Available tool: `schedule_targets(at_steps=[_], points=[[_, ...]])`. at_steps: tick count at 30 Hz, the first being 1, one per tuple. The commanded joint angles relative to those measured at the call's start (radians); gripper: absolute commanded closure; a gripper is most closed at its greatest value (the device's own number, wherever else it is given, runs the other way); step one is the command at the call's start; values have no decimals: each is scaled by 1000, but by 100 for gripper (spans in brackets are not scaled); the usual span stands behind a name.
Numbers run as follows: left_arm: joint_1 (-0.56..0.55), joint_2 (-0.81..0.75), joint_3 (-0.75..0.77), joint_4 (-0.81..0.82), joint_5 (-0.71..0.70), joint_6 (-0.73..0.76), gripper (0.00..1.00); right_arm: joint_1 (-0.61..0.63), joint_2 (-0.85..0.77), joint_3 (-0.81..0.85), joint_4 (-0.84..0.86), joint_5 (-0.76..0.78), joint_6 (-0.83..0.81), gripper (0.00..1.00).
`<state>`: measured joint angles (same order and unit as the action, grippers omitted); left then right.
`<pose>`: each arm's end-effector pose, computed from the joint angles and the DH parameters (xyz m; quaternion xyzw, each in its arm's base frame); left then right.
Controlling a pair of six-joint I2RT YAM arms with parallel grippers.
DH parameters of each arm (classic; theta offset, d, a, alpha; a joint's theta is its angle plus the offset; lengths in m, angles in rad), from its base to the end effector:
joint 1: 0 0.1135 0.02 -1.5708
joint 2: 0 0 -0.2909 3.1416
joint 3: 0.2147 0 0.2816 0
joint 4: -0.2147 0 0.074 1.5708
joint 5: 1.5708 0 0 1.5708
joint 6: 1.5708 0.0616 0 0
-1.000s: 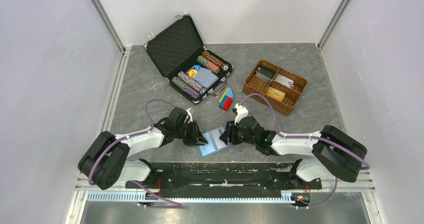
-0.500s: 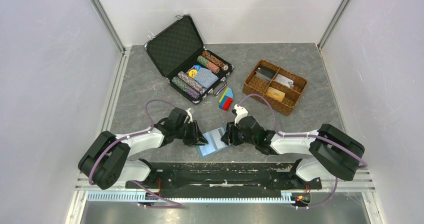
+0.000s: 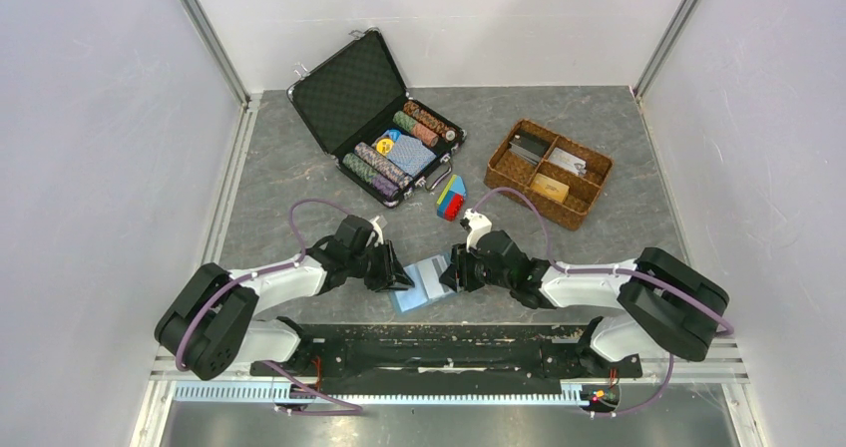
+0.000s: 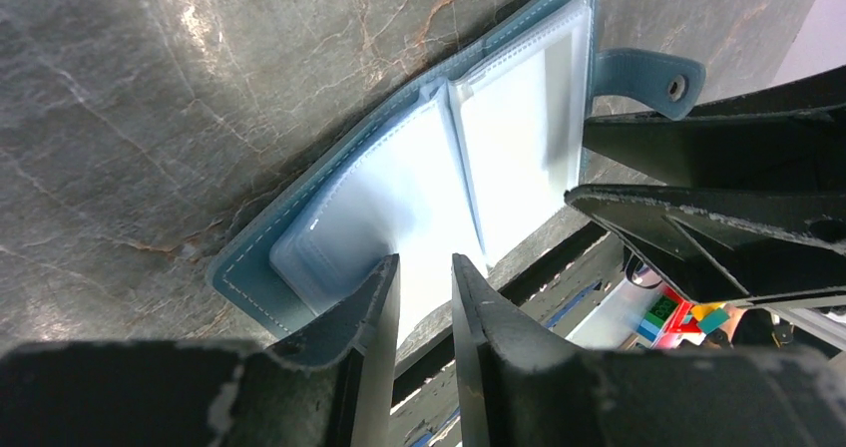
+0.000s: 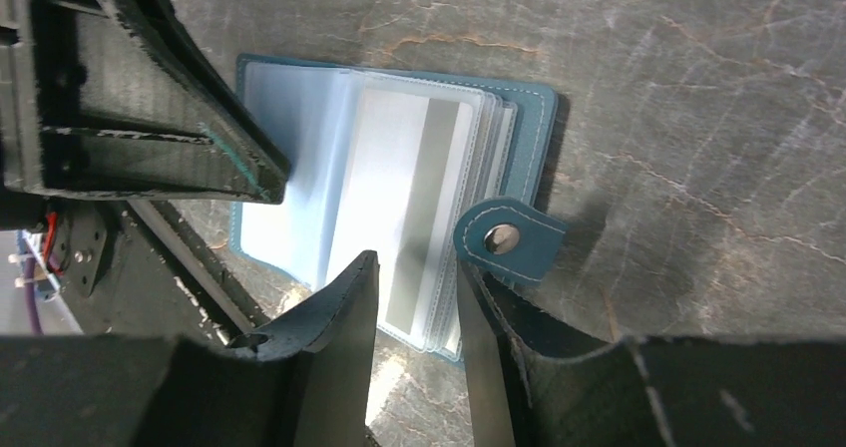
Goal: Take the credit cards out of the card holder
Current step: Open the card holder at the center of the board.
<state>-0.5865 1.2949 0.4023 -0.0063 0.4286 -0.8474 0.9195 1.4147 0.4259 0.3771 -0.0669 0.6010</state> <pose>0.1866 -0.1547 0.1150 -0.0505 0.9238 -0.3630 0.1109 0.1707 0.2308 0.1262 -0.1558 0.8730 0.3393 0.3137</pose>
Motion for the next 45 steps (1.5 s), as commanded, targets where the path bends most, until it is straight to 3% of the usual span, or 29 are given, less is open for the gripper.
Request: schedule_targets(at_steps=[1, 18, 28, 45], points=[[-4, -7, -16, -26, -37, 19, 67, 4, -35, 16, 81, -77, -8, 63], [-3, -20, -7, -42, -34, 22, 66, 4, -68, 34, 82, -92, -1, 57], [-3, -18, -3, -44, -31, 25, 66, 4, -140, 55, -38, 20, -16, 57], [-3, -18, -3, -49, -27, 25, 66, 4, -21, 96, -50, 26, -8, 58]])
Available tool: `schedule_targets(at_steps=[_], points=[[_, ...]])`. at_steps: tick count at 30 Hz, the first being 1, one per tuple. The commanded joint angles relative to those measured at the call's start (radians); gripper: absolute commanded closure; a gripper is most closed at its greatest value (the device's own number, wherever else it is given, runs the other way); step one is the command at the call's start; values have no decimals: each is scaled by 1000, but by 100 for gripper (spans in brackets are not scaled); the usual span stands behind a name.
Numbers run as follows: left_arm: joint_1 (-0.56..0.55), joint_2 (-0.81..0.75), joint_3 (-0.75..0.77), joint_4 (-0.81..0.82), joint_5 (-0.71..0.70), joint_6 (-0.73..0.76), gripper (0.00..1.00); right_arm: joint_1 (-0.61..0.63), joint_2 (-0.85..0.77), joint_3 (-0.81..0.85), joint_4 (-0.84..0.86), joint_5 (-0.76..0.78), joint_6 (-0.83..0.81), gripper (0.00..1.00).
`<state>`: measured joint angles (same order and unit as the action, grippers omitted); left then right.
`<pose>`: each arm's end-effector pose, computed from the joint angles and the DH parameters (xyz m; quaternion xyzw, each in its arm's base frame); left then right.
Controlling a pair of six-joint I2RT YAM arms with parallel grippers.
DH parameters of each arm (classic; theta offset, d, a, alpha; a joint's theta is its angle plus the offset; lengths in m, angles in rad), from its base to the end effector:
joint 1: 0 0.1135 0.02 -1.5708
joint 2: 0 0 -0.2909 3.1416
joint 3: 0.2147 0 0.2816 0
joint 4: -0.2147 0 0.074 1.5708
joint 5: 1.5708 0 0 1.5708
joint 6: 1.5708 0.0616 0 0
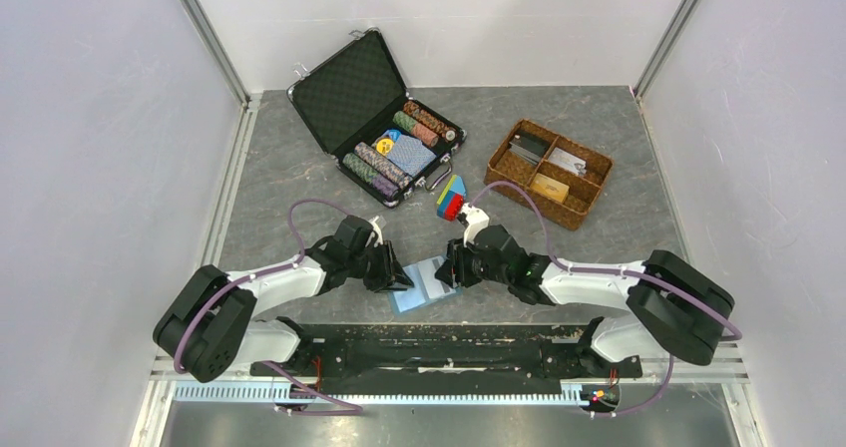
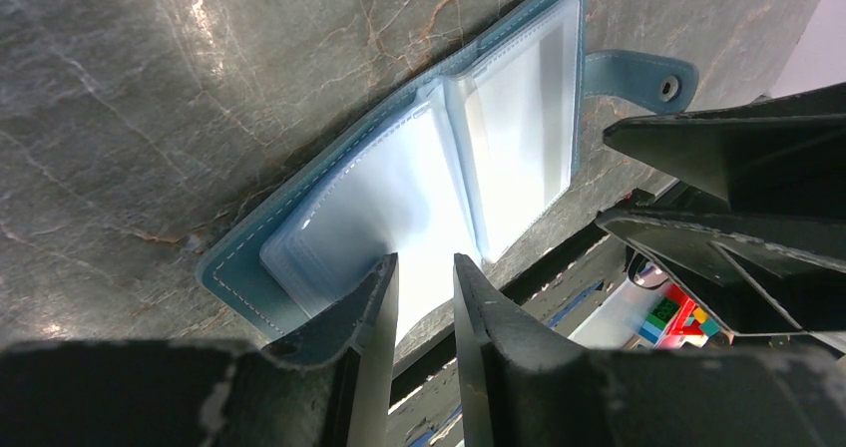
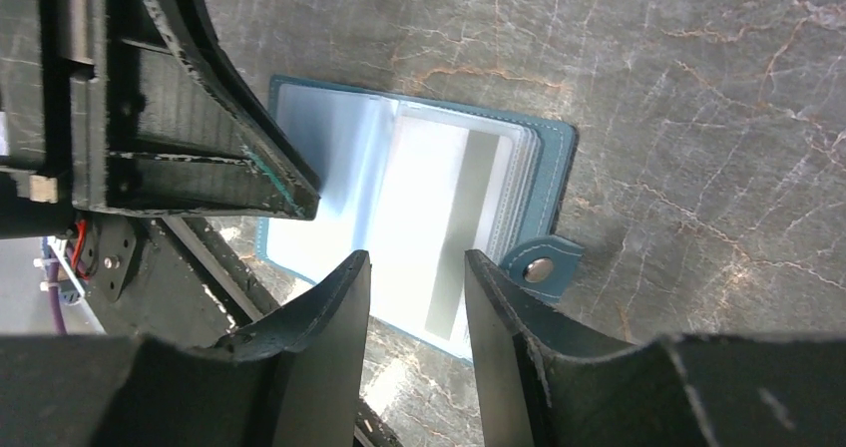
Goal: Take the credit cards out of the card holder
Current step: Open the card holder at the center of the board.
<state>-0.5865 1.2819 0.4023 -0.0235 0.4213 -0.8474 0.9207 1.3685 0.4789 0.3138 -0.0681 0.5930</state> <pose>0.1854 -0.1535 0.1164 -0.0522 0.9250 -0.3595 0.1117 0.1752 0.2374 0.1488 -0.1593 0.8639 0.3492 0.3262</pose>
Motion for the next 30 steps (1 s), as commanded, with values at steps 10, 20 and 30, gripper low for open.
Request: schedule_targets(at_steps=[10, 20, 30], points=[[-3, -5, -2, -31, -21, 25, 65, 3, 79, 33, 44, -5, 19, 58], [-3, -10, -3, -33, -19, 24, 65, 3, 81, 40, 29, 16, 18, 58], [-3, -19, -7, -33, -21, 21, 65, 3, 101, 48, 6, -4, 16, 58]])
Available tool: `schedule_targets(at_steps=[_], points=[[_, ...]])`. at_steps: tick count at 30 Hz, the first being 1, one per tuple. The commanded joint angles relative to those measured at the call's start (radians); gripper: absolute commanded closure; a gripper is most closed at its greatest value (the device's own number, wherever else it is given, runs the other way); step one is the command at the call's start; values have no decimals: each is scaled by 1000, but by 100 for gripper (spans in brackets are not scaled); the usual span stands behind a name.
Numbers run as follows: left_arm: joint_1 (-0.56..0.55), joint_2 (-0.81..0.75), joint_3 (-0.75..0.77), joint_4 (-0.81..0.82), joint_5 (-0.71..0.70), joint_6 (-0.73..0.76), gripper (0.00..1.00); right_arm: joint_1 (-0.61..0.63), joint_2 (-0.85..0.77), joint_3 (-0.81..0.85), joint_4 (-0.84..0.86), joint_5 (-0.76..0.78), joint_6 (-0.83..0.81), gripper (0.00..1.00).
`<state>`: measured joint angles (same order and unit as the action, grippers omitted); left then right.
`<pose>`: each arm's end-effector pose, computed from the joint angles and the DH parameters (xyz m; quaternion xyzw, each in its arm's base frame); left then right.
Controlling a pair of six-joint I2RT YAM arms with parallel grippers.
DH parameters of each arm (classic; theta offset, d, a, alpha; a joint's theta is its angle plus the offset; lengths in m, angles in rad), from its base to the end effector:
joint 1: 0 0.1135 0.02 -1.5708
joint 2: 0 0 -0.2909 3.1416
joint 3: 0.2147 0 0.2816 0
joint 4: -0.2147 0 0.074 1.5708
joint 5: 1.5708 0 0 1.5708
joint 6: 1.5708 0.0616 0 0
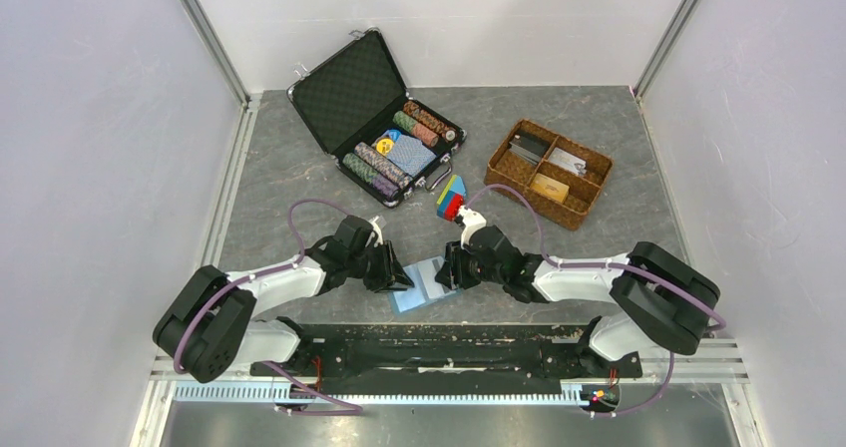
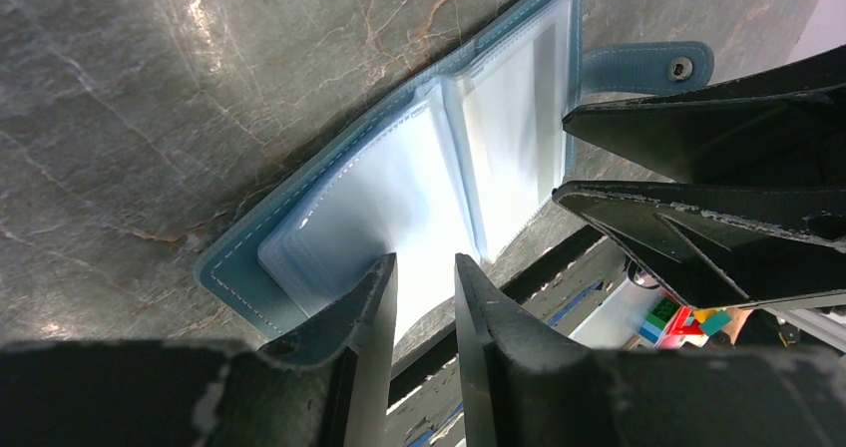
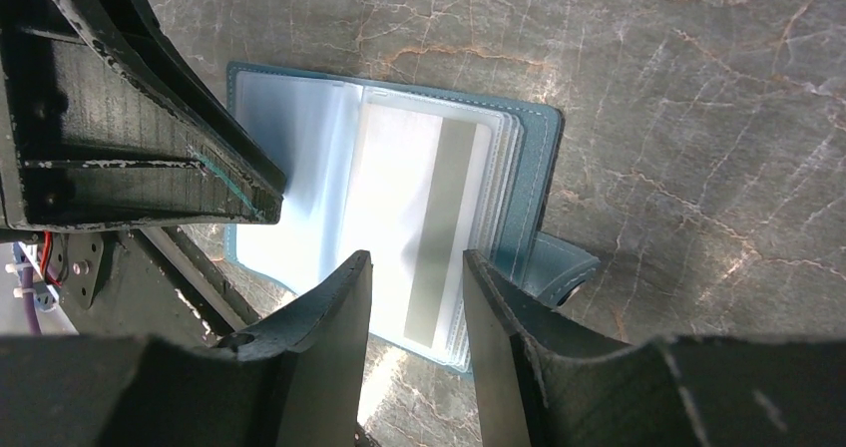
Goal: Take the credit cards out of the card holder
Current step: Open the card holder at the center of the board.
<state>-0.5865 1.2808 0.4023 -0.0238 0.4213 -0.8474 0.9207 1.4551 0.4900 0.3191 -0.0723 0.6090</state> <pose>0.1854 -0.1534 0.1166 -0.0521 0.9248 -0.3597 0.1120 0.1784 0.2419 0.1289 -0.1547 0.8811 0.3320 0.2992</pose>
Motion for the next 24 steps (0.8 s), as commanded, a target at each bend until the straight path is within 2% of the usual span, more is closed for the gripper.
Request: schedule_targets(at_steps=[1, 8, 14, 17, 19, 24], points=[[-4, -16, -7, -32, -21, 21, 65, 3, 17, 38, 0, -2, -1, 59], [-3, -10, -9, -27, -21, 21, 65, 3, 33, 40, 23, -41, 12, 58], [-3, -11, -14, -19, -24, 15, 65, -9, 64, -35, 274, -183, 117, 59], [-3, -9, -16, -16, -23, 13, 65, -11, 82, -65, 366, -206, 159, 60], [-3, -10, -16, -17, -21, 13, 65, -11, 73, -69, 353, -188, 156, 60], [-3, -22, -17, -23, -23, 14, 65, -14, -4, -34, 181, -83, 76, 60]])
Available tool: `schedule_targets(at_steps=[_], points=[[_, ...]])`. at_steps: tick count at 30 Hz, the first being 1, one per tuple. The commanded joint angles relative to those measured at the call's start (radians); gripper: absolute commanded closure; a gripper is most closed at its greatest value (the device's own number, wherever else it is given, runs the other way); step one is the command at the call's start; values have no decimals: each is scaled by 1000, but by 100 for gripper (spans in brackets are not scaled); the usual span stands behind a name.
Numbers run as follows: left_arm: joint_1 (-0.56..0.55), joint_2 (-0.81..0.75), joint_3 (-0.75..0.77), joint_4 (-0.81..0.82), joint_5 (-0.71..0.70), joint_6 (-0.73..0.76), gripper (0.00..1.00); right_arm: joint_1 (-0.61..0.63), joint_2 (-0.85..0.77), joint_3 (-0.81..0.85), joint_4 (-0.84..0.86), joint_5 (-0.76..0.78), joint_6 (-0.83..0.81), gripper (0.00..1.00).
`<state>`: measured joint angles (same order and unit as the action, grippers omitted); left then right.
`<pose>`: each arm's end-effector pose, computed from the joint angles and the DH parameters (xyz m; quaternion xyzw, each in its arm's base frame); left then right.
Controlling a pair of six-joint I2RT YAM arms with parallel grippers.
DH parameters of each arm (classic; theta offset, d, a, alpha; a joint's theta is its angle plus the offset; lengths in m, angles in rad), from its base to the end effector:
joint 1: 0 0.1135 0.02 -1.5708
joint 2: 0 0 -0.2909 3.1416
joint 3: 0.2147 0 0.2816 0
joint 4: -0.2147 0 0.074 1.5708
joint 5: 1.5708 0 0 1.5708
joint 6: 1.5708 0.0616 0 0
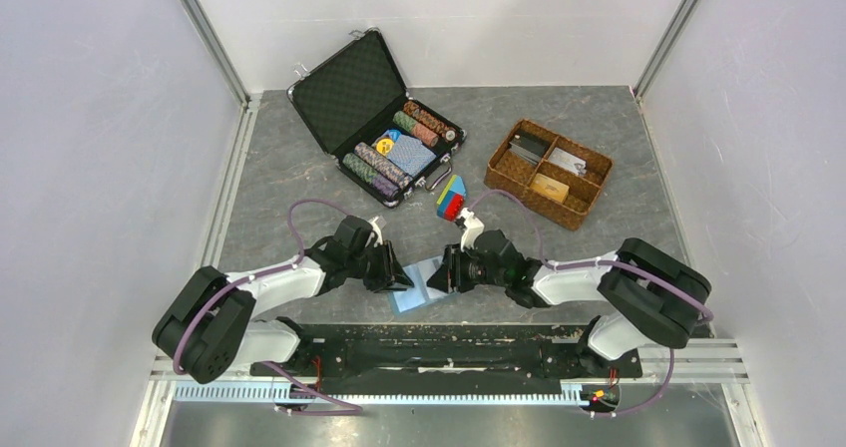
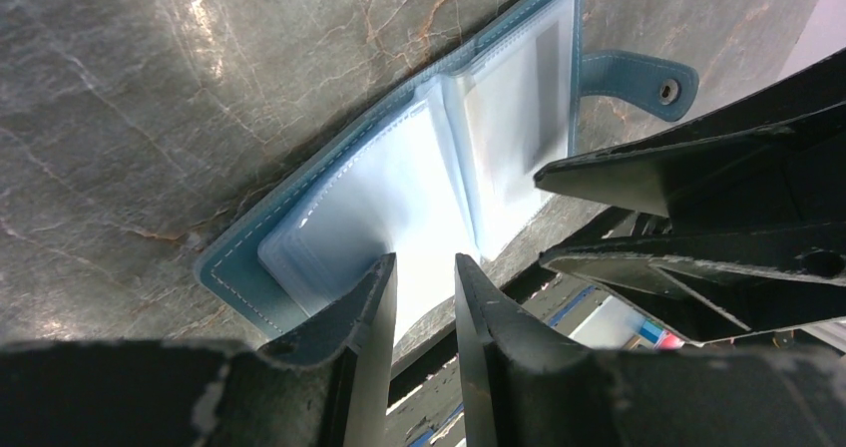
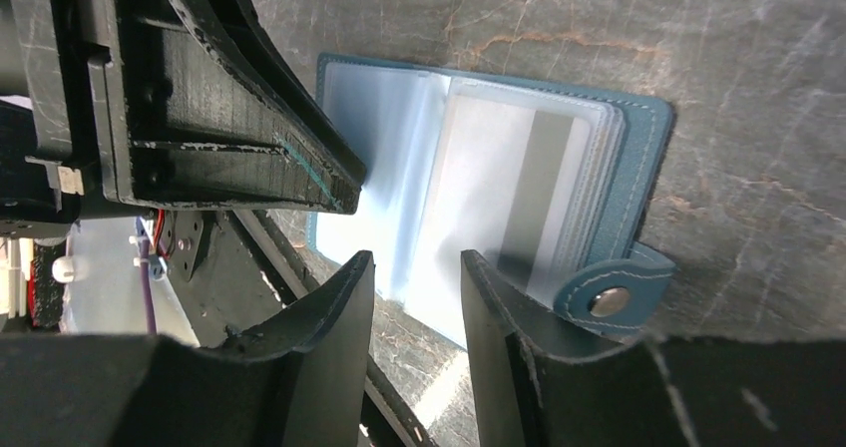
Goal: Take the credit cards out of the card holder
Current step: Open the card holder at the center of the board.
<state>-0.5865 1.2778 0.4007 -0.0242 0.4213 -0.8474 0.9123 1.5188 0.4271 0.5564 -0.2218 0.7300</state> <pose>0.1850 -0.1532 0.1167 -0.0520 0.9247 -0.3600 0.1124 0.1730 0.2458 0.1191 -0.1331 0.8550 0.4256 0.2648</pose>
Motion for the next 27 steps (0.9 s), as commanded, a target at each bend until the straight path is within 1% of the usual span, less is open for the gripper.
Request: schedule_targets(at_steps=[1, 5, 14, 23, 27], points=[[-3, -22, -14, -23, -23, 13, 65, -7, -76, 37, -89, 87, -57, 60], [-3, -29, -16, -23, -23, 10, 65, -9, -95, 63, -189, 144, -88, 60], [-3, -30, -17, -22, -22, 8, 64, -9, -76, 75, -234, 192, -116, 60], [-4, -29, -20, -19, -25, 4, 64, -8, -61, 62, -190, 138, -103, 60], [-3, -31, -23, -18, -26, 4, 64, -9, -61, 44, -133, 96, -84, 60]])
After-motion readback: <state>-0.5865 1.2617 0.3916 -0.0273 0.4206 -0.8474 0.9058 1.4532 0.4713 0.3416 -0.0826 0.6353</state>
